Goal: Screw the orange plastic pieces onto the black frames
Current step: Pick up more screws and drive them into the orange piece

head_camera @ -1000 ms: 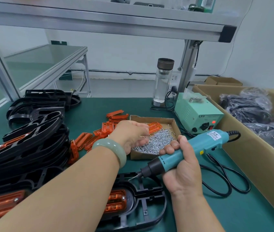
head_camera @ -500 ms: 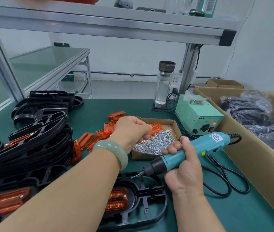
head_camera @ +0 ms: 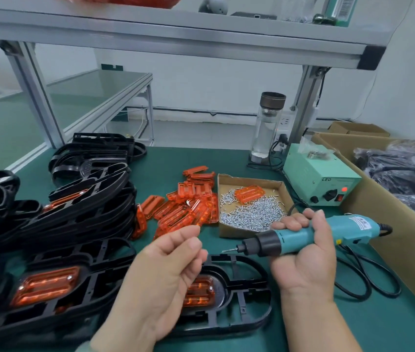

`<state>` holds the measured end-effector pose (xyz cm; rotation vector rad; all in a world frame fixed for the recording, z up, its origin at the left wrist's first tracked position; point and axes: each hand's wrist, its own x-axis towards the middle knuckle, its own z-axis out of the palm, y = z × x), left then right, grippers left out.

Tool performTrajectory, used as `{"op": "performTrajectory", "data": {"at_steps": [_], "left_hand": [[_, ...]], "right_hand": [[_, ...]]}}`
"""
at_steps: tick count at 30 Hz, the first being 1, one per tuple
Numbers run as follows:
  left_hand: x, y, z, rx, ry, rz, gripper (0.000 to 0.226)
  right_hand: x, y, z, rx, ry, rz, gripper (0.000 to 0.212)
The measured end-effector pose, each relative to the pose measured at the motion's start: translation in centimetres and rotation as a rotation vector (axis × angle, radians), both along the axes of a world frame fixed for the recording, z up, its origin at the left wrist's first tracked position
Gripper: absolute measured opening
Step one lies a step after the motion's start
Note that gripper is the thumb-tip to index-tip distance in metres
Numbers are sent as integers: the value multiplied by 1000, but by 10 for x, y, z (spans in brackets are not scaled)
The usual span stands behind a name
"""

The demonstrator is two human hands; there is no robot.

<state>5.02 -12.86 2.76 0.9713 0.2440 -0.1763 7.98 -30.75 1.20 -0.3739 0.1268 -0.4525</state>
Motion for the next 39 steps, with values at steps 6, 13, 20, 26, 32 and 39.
{"op": "performTrajectory", "data": {"at_steps": [6, 13, 20, 26, 32, 39], "left_hand": [[-19, -2, 3, -154, 127, -11, 24], [-21, -2, 1, -233, 179, -13, 30], [-23, -6, 1, -268, 180, -133, 20], [-25, -12, 2, -265, 167, -153, 23], [-26, -11, -1, -264, 168, -145, 26], [-26, -12, -3, -224, 146, -111, 16]], "right_hand": [[-7, 13, 2, 38, -13, 32, 12], [-8, 15, 2, 47, -10, 92, 15], [-9, 14, 3, 50, -52, 101, 16], [-8, 16, 3, 27, -47, 94, 15], [-9, 15, 2, 21, -46, 79, 12], [-9, 15, 2, -6, -53, 69, 9]]}}
